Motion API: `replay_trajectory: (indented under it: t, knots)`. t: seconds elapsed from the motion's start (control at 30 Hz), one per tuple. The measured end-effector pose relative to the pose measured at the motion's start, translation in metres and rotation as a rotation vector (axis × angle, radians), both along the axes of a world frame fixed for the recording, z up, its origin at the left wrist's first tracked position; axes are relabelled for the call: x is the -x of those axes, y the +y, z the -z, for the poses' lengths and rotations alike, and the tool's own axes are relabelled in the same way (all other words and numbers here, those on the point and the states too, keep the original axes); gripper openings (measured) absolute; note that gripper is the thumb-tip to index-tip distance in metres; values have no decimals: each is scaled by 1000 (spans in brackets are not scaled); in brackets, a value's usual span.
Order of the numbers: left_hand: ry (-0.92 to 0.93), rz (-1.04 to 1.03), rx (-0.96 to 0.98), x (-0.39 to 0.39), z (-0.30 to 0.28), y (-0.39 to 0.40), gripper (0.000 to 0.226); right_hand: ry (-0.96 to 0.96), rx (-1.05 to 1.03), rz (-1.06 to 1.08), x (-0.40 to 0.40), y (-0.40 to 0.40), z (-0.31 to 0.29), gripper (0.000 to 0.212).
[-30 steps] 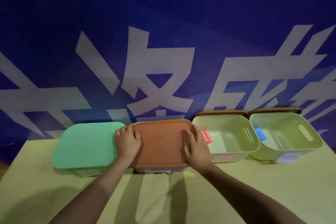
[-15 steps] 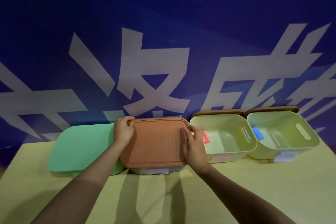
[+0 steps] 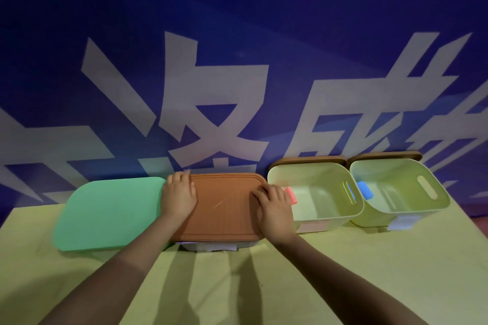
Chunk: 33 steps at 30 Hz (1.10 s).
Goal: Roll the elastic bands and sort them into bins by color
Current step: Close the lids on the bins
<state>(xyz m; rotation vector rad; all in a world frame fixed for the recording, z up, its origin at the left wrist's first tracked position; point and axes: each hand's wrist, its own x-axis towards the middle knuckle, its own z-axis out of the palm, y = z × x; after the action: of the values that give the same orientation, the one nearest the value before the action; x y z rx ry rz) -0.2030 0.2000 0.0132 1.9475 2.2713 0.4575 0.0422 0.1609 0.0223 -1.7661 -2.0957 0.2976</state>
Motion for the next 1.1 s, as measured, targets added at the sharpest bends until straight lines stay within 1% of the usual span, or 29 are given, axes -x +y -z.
replay_trajectory:
  t: [0.07, 0.13, 0.17, 0.27, 0.3, 0.4, 0.47, 0.53, 0.67, 0.77, 0.83, 1.0, 1.1]
  knots:
    - [26, 9, 34, -3, 2, -8, 48, -50, 1, -79, -1, 9, -3, 35]
    - [41, -3, 68, -3, 3, -13, 51, -94, 12, -114, 1, 20, -2, 40]
    - [54, -9, 82, -3, 3, -14, 51, -117, 35, -134, 2, 23, -2, 45]
    - [72, -12, 94, -6, 3, -19, 54, -152, 106, -169, 11, 32, -4, 75]
    - [61, 1, 85, -7, 3, -19, 55, -159, 123, -172, 13, 34, -3, 79]
    - [93, 108, 40, -8, 7, -20, 57, -169, 149, -150, 14, 36, 3, 82]
    - [140, 176, 26, -8, 9, -19, 65, -192, 159, -150, 15, 37, 6, 83]
    - [156, 192, 28, -9, 11, -18, 70, -222, 163, -158, 15, 37, 6, 85]
    - [159, 178, 56, -9, 12, -17, 72, -242, 164, -165, 17, 38, 4, 88]
    - [159, 174, 69, -10, 11, -17, 70, -268, 159, -165, 19, 36, 9, 87]
    - [166, 171, 82, -11, 10, -19, 69, -250, 154, -146, 19, 34, 11, 85]
    - [138, 174, 64, -12, 4, -19, 63, -112, 85, -91, 17, 35, 8, 69]
    - [110, 163, 73, -22, -1, -30, 63, 34, 51, -1, 14, 33, 9, 57]
